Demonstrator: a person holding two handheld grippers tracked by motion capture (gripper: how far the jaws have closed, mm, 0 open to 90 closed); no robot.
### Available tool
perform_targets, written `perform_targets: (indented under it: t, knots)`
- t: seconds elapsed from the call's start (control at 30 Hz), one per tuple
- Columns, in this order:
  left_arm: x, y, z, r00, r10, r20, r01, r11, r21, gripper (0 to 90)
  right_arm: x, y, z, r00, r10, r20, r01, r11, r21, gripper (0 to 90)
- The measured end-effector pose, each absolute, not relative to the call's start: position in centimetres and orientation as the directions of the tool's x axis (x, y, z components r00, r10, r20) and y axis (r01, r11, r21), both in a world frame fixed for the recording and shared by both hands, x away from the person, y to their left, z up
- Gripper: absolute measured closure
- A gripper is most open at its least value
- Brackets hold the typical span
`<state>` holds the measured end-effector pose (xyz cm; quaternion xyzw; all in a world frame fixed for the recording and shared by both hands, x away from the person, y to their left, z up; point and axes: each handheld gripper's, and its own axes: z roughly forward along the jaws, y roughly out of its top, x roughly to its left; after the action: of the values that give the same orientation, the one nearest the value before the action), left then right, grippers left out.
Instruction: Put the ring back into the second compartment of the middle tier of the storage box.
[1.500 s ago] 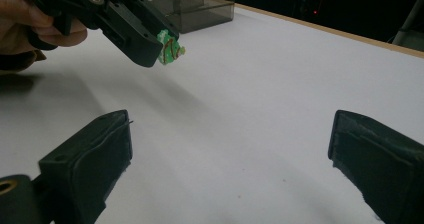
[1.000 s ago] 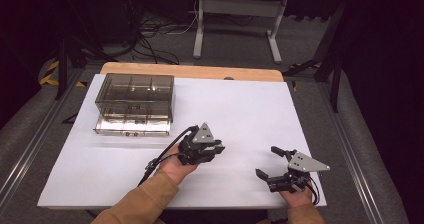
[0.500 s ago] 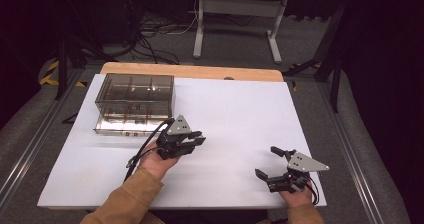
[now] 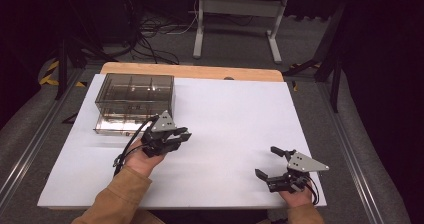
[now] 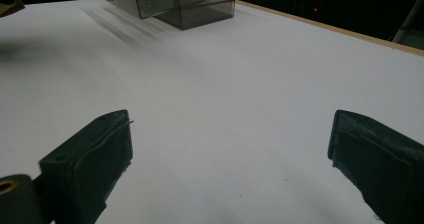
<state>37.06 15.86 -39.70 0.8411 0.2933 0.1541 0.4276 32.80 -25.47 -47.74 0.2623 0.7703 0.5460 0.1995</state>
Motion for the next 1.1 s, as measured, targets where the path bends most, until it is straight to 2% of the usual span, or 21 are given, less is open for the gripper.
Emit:
perform_targets:
  t: [0.47,1.1]
  knots:
    - [37.0,19.5,-39.4,0.743,0.67,-0.003,0.401,-0.442,0.802,73.6,32.8,-25.4,-47.7,-0.781,0.624,-0.02,0.192,0.27,0.943,4.4]
    - [37.3,21.6,-39.3,0.692,0.722,0.003,0.428,-0.414,0.803,73.4,32.8,-25.4,-47.8,-0.781,0.624,-0.02,0.192,0.27,0.943,4.4]
